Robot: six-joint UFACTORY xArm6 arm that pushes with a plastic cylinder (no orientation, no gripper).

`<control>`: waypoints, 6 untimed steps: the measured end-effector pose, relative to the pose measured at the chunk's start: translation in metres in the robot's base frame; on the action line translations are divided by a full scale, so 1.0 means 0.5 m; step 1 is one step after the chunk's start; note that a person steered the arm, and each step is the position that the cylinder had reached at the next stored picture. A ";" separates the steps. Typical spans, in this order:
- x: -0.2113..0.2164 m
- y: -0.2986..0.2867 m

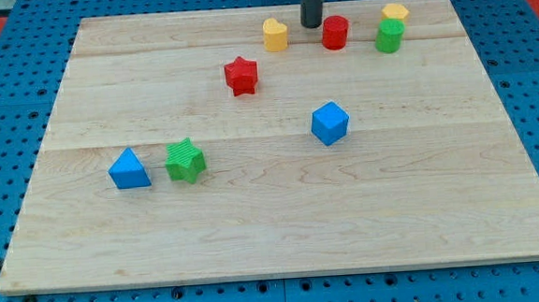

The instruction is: Move the yellow heart to the top left of the green circle

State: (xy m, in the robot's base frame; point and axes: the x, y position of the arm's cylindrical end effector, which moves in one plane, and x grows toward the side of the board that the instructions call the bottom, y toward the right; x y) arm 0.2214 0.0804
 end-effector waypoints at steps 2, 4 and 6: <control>0.183 -0.026; 0.168 -0.126; 0.104 -0.195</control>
State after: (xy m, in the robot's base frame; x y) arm 0.2736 -0.0171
